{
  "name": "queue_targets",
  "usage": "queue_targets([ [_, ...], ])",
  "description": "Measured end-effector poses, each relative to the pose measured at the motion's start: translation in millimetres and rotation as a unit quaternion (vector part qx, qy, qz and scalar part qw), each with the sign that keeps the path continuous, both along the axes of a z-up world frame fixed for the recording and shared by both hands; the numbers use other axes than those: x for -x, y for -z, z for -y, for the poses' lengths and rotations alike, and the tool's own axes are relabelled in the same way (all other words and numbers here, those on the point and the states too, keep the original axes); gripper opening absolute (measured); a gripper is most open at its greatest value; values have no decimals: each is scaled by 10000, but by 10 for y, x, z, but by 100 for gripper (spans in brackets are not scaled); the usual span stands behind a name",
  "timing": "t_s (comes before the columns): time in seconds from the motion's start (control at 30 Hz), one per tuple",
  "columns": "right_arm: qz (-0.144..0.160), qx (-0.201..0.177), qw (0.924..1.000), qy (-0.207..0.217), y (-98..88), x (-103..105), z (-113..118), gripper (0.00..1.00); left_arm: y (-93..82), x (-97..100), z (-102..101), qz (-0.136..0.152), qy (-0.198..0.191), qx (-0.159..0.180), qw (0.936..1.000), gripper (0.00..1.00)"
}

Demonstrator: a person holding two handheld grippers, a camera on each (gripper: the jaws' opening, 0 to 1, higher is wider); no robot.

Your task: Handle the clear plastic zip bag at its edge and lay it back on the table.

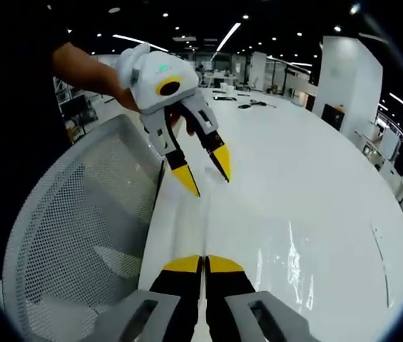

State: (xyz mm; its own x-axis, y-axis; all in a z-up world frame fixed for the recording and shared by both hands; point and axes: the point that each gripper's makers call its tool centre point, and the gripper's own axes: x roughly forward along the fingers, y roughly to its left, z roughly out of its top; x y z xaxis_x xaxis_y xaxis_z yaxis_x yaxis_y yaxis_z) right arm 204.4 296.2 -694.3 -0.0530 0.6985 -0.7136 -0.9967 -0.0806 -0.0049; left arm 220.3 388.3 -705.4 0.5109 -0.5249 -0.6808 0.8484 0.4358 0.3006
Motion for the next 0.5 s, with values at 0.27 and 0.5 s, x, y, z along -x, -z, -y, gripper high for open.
queue_targets([
  [0.27, -119, 24, 9999, 98, -12, -10, 61, 0, -5, 3, 39, -39, 139, 71, 9999, 5],
  [0.5, -173, 57, 9996, 222, -12, -29, 81, 0, -16, 5, 92, -45, 284, 27, 9996, 0],
])
